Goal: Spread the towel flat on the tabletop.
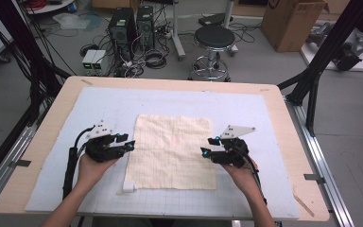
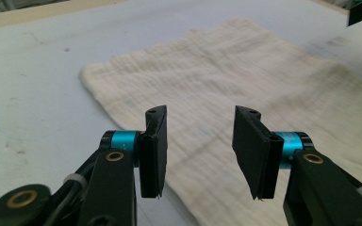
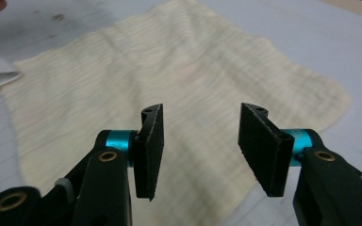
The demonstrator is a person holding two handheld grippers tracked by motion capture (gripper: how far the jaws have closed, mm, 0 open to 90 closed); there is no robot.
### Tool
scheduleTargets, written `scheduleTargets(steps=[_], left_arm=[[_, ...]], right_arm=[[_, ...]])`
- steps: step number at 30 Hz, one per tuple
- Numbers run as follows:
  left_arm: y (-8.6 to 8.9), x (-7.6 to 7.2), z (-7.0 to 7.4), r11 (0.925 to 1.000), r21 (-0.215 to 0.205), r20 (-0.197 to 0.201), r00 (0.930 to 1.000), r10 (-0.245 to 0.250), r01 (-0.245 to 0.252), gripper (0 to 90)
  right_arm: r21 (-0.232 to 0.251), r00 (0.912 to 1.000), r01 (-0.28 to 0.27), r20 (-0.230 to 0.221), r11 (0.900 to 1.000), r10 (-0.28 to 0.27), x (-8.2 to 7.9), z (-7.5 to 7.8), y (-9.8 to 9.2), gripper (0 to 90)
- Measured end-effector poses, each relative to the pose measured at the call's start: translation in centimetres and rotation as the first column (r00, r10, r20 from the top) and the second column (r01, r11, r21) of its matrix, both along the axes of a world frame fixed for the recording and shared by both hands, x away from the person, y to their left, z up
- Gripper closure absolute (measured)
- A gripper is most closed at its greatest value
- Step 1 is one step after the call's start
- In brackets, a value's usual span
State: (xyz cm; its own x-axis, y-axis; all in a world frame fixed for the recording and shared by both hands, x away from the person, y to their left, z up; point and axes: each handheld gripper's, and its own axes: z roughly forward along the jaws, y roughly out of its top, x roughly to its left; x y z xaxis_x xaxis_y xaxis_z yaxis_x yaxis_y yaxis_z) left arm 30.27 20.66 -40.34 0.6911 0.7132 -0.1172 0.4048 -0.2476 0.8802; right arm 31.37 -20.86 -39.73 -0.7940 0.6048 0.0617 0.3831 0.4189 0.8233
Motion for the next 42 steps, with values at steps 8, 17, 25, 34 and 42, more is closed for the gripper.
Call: scheduleTargets(steps=[8, 17, 25, 34, 42], left_arm=[[0.4, -4.0, -1.7, 0.9944, 0.01, -0.026, 0.9941, -0.105, 0.105, 54.1], [-0.2, -5.6, -3.3, 0.9681, 0.085, -0.103, 0.9685, -0.227, 0.236, 53.1], [-0.6, -5.7, -4.0, 0.9503, 0.158, -0.131, 0.9595, -0.249, 0.268, 69.0], [-0.3, -5.7, -3.9, 0.9486, 0.177, -0.116, 0.9627, -0.245, 0.262, 88.1], [0.8, -7.1, -3.4, 0.9535, 0.157, -0.089, 0.9652, -0.246, 0.258, 89.1]], right_arm=[[0.019, 0.9939, -0.104, -0.035, 0.994, 0.105, -2.9, -1.5, 0.7, 47.6], [-0.013, 0.9772, -0.186, -0.106, 0.982, 0.184, -5.0, -3.8, 1.2, 47.4], [-0.119, 0.9755, -0.211, -0.09, 0.97, 0.201, -5.8, -4.5, 2.0, 58.5], [-0.131, 0.9748, -0.205, -0.117, 0.97, 0.19, -5.5, -4.3, 2.4, 85.5], [-0.098, 0.9654, -0.237, -0.136, 0.967, 0.223, -6.2, -3.9, 2.7, 85.8]])
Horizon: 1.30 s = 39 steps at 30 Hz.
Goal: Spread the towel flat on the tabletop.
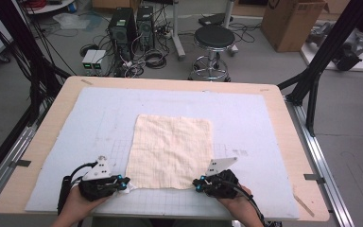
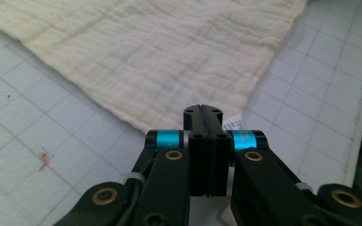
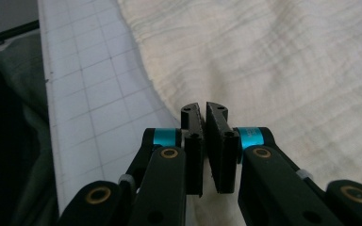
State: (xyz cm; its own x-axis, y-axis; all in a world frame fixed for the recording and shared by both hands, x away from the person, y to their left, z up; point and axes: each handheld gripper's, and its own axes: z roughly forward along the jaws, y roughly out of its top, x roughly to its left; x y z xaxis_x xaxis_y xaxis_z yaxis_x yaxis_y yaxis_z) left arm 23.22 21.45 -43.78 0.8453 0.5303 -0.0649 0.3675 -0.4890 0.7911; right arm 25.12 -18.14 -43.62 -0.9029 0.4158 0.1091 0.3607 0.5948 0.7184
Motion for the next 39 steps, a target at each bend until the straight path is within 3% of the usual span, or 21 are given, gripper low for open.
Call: scheduleTargets(steps=[6, 10, 16, 18, 20, 25, 29, 39], left_arm=[[0.4, -0.6, 0.2, 0.9994, -0.026, 0.006, 0.9998, -0.02, 0.02, 88.4], [-0.3, 0.2, 0.1, 0.9984, -0.053, -0.018, 0.9996, -0.02, 0.019, 69.3], [-1.8, 0.9, -0.3, 0.9972, -0.027, -0.047, 0.9964, -0.071, 0.069, 55.5], [-2.1, 0.8, -0.6, 0.9971, 0.01, -0.041, 0.9964, -0.074, 0.075, 56.5], [-2.2, 0.6, -0.6, 0.9981, 0.033, -0.007, 0.9987, -0.051, 0.052, 63.0], [-2.2, 0.6, -0.5, 0.9979, 0.051, 0.012, 0.9991, -0.041, 0.04, 85.0], [-2.0, 0.3, -0.4, 0.9979, 0.048, 0.009, 0.999, -0.045, 0.044, 86.6], [-1.1, -1.7, 0.3, 0.9983, 0.018, 0.014, 0.9984, -0.056, 0.056, 86.5]], right_arm=[[-0.005, 1.0, 0.008, 0.002, 1.0, -0.008, -0.4, 0.1, -0.3, 85.5], [-0.006, 1.0, 0.005, -0.001, 1.0, -0.005, -0.3, 0.0, -0.2, 84.1], [0.011, 0.9997, -0.006, -0.024, 1.0, 0.007, -0.4, -0.2, -0.3, 67.1], [-0.009, 0.9998, -0.015, -0.013, 1.0, 0.015, -0.6, -0.4, -0.4, 65.8], [-0.003, 0.9999, -0.011, -0.009, 1.0, 0.011, -0.6, -0.4, -0.4, 67.3], [-0.036, 0.9998, 0.003, 0.021, 0.999, -0.002, -0.3, -0.4, -0.1, 83.9], [-0.017, 1.0, -0.006, -0.007, 1.0, 0.006, -0.1, -0.3, -0.2, 85.9], [0.005, 0.9994, -0.031, -0.014, 1.0, 0.031, -1.8, 0.3, 0.0, 86.0]])
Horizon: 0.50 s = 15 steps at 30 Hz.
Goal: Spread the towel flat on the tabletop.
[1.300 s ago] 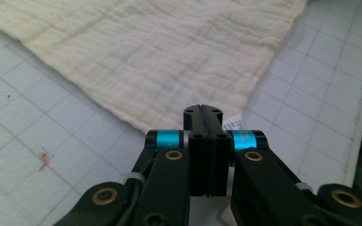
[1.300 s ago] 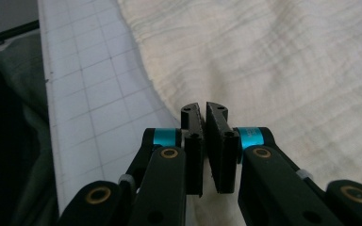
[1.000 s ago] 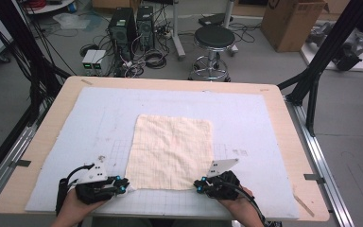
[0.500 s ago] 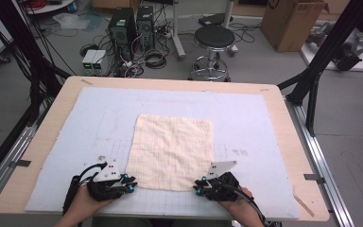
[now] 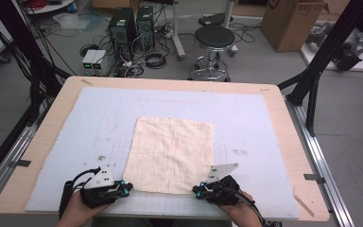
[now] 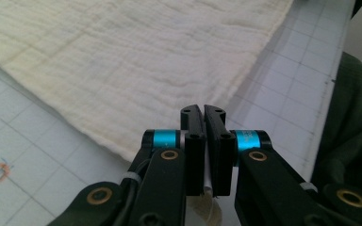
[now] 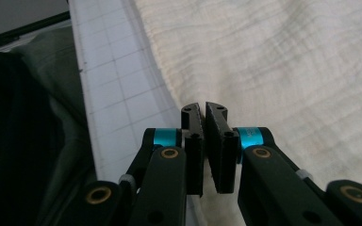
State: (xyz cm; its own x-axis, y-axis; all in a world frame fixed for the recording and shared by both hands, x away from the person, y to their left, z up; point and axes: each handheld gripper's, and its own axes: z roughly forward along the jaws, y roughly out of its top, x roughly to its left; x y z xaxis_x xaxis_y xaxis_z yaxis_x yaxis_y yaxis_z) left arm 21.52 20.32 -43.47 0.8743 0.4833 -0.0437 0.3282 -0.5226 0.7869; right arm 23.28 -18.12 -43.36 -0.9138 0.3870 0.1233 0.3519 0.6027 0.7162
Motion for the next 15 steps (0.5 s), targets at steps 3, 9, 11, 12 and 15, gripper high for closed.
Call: scheduleTargets(steps=[3, 9, 11, 12, 15], left_arm=[[0.1, -0.7, 0.1, 1.0, -0.001, -0.006, 1.0, -0.005, 0.005, 86.5], [0.3, -1.9, 0.2, 1.0, -0.005, -0.012, 0.9999, -0.005, 0.005, 86.4], [0.3, -2.1, 0.2, 0.9999, -0.005, -0.015, 0.9998, -0.012, 0.012, 86.3], [0.3, -2.1, 0.2, 0.9999, -0.006, -0.019, 0.9997, -0.016, 0.016, 86.2], [0.3, -2.2, 0.2, 0.9992, -0.021, -0.023, 0.9991, -0.035, 0.035, 79.9]], right_arm=[[0.004, 0.9998, -0.013, -0.015, 1.0, 0.013, -0.6, 0.2, 0.1, 86.0], [0.009, 0.9995, -0.026, -0.019, 1.0, 0.027, -1.5, 0.2, 0.1, 85.8], [0.01, 0.9993, -0.028, -0.026, 1.0, 0.029, -1.7, 0.1, 0.0, 85.8], [0.012, 0.9992, -0.029, -0.026, 1.0, 0.029, -1.7, 0.0, 0.0, 85.2], [0.029, 0.9985, -0.04, -0.036, 0.999, 0.041, -1.7, -0.1, 0.0, 76.2]])
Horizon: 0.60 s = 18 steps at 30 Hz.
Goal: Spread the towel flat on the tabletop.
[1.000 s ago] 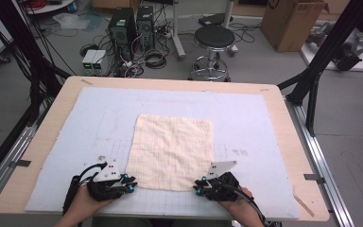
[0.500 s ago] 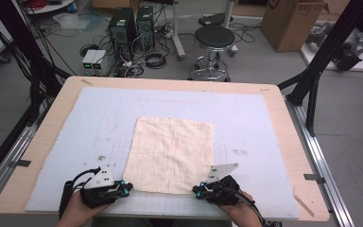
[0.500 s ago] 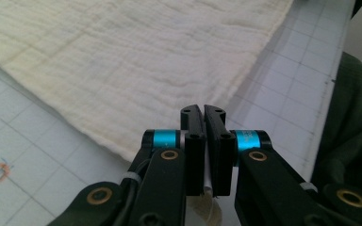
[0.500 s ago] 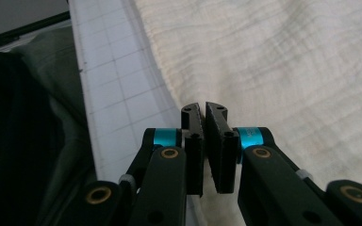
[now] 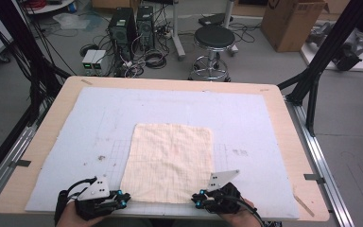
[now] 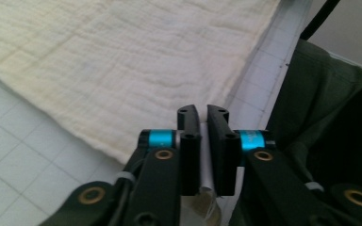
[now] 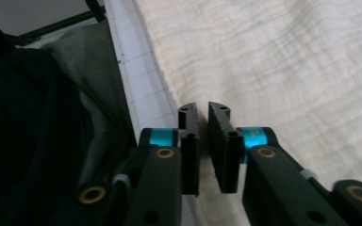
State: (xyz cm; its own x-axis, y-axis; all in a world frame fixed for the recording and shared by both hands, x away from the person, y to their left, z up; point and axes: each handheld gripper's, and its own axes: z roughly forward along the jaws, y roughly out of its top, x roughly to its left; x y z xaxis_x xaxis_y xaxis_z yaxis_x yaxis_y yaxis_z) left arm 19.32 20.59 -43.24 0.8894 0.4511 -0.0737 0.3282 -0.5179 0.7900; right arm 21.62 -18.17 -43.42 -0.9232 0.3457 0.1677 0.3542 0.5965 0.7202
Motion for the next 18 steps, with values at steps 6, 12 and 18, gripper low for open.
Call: scheduleTargets(steps=[6, 12, 18], left_arm=[[0.2, 0.7, 0.5, 0.9974, -0.057, 0.004, 0.999, 0.045, -0.045, 58.3], [0.5, 2.1, 0.9, 0.9937, -0.085, 0.018, 0.997, 0.075, -0.073, 53.5], [0.5, 4.0, 1.4, 0.9854, -0.124, 0.016, 0.9928, 0.119, -0.116, 48.2]], right_arm=[[0.062, 0.9996, 0.014, -0.024, 0.998, -0.013, 0.6, 0.4, -0.3, 59.0], [0.079, 0.9965, 0.082, 0.01, 0.994, -0.083, 1.7, 1.2, -1.0, 49.9], [0.125, 0.9887, 0.147, 0.013, 0.981, -0.15, 3.7, 1.9, -1.9, 39.2]])
